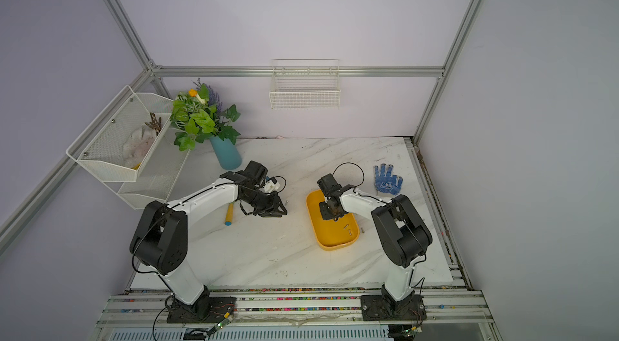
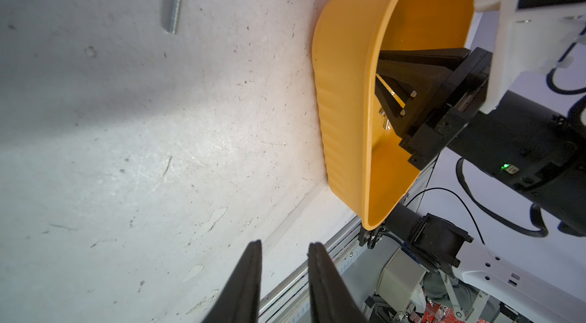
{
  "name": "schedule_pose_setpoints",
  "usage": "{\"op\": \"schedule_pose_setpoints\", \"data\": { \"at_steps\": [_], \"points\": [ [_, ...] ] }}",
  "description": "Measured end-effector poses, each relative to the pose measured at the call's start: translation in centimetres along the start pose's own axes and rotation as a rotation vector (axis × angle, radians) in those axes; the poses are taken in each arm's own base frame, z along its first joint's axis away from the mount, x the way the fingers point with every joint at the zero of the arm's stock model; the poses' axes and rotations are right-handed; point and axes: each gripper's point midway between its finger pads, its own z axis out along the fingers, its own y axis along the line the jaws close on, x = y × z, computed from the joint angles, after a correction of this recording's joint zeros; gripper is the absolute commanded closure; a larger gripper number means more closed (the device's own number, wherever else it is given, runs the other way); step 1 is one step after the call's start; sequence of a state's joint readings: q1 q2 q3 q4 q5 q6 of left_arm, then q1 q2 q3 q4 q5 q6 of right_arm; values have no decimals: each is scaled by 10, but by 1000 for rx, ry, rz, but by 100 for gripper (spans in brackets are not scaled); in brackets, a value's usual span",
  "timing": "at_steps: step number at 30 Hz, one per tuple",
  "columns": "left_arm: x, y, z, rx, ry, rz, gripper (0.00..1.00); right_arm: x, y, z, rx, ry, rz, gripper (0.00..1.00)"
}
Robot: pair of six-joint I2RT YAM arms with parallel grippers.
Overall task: Take out the screws from the storage box
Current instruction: Pick up the screw from the storage box, then place the screw at the center of the board.
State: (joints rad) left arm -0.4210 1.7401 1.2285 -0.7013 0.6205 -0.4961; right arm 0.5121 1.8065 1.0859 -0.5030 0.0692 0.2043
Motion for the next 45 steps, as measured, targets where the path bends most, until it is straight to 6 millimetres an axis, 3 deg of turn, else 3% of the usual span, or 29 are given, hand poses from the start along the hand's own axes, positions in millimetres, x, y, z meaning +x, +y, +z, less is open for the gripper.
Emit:
{"op": "schedule_pose_setpoints", "data": {
  "at_steps": [9,18,22,27,30,35,41,45],
  "points": [
    [0,0,0,-1,2,-1,70,-1,0,-3,2,7,0,85],
    [1,0,0,-1,2,-2,70,11,-4,-12,11,59,-2,86],
    [1,0,0,-1,2,-2,70,10,-6,-27,6,50,6,86],
    [1,0,0,-1,2,-2,70,-2,-16,-58,-7,-11,39,86],
    [1,0,0,-1,2,-2,70,-15,-27,-79,-16,-66,77,86],
    [1,0,0,-1,2,-2,70,-27,-63,-100,12,-132,162,85],
    [1,0,0,-1,1,-1,70,-16,-105,-90,66,-99,250,85],
    [0,-1,-1,1,-1,1,70,-3,-113,-66,83,-28,264,85]
  ]
}}
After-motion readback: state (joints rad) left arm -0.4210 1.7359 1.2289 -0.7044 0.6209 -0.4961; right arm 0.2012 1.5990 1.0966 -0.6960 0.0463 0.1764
